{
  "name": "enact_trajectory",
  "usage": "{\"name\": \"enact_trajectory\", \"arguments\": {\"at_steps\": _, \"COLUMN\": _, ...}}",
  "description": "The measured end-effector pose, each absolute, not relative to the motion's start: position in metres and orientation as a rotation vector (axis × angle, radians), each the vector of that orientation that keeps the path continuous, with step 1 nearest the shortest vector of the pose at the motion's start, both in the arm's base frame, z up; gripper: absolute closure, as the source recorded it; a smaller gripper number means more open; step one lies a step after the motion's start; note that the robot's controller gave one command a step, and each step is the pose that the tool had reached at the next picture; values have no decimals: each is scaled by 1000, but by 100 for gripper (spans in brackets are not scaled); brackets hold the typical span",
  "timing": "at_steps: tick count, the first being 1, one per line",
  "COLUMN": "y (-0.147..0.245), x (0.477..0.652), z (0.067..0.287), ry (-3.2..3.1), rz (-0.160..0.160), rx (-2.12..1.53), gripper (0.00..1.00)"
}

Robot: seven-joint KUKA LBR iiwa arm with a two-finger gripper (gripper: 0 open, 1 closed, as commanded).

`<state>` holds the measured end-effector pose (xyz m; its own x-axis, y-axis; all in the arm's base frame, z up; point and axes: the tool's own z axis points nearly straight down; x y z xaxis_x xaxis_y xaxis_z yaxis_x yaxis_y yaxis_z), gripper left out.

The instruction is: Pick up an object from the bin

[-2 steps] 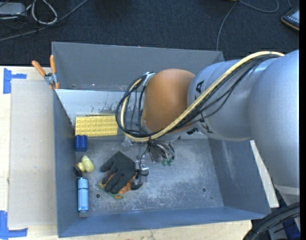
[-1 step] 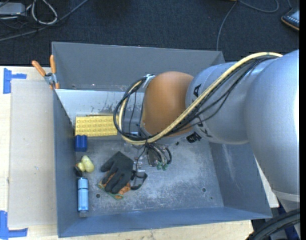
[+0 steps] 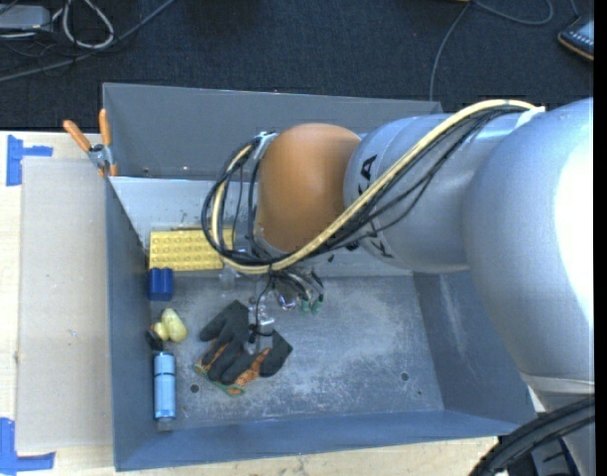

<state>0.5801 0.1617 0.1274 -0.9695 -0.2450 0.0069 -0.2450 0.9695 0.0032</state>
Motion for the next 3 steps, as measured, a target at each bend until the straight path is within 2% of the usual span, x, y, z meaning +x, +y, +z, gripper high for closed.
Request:
{"name": "enact_trajectory", "arguments": {"at_steps": 1, "y": 164, "x": 568, "z": 116, "ry": -3132, "rz": -2, "rx": 156, "gripper": 0}}
{"name": "enact_trajectory", "arguments": {"at_steps": 2, "y": 211, "x": 536, "z": 88, "ry": -3103, "rz": -5, "rx": 434, "gripper": 100}}
{"name": "enact_trajectory", "arguments": {"at_steps": 3, "y": 211, "x": 536, "z": 88, "ry": -3103, "rz": -5, "rx": 434, "gripper": 100}}
